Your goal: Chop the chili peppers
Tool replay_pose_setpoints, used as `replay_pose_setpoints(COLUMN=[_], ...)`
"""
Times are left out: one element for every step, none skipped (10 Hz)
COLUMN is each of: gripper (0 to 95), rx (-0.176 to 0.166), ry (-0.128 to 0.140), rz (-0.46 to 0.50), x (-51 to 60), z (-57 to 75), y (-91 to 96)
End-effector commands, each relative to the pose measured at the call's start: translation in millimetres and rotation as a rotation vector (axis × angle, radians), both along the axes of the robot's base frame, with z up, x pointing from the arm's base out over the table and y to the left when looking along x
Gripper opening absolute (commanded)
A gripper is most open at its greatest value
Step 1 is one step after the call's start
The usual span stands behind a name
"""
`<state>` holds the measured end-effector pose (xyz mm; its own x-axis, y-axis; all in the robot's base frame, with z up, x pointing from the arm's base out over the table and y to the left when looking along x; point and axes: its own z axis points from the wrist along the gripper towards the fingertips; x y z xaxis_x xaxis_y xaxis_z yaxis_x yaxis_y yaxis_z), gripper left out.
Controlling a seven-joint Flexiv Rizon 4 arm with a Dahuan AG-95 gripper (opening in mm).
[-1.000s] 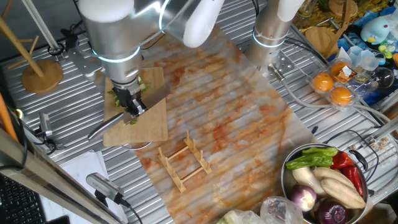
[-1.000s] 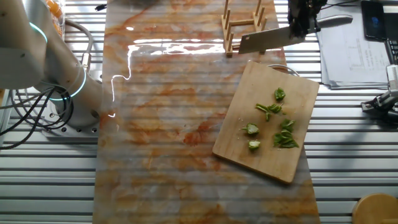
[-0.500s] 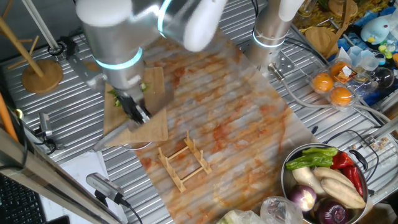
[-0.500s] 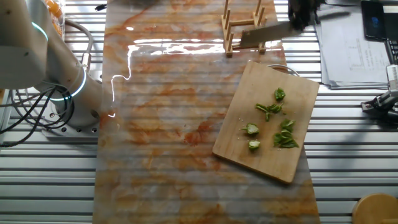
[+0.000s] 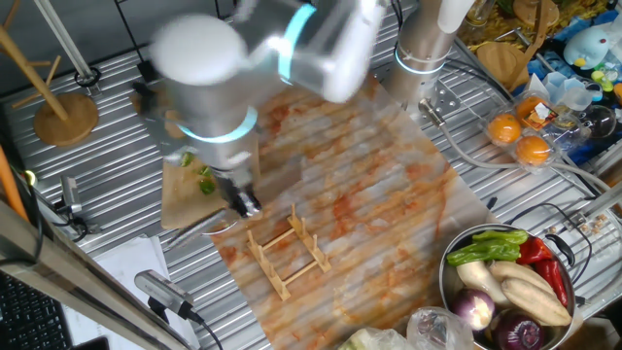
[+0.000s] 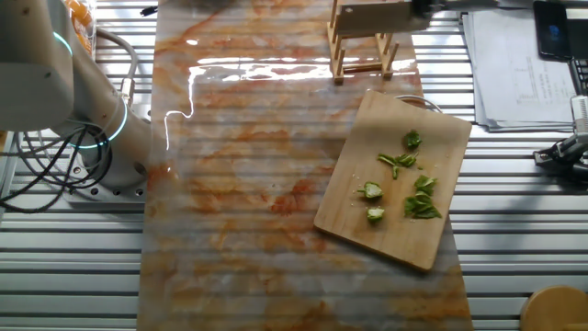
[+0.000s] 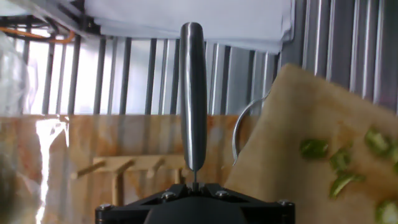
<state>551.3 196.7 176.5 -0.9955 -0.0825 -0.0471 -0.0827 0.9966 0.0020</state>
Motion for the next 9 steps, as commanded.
replay_pose_setpoints(gripper=[0.0,0.0,0.0,0.0,0.0,0.0,0.0,0.0,0.0], rx=[-0.005,-0.006,-0.006,-0.004,-0.007,-0.008,-0.003,-0.003,-0.002], ry=[0.000,0.000,-0.003,-0.001,0.000,-0.001,-0.008,-0.014,-0.018], rz=[0.023,0.026,0.029,0.027,0.030,0.032,0.034,0.036,0.041], x=[-8.4,-9.6,-9.9,-10.0,-11.3,-13.3,-18.2,-21.8,-23.5], z=[-10.2,-11.9,-14.7,-16.2,-20.7,-23.7,-29.2,-34.0,-37.5], y=[3.0,3.6,6.6,8.1,12.6,13.7,13.8,14.7,17.2])
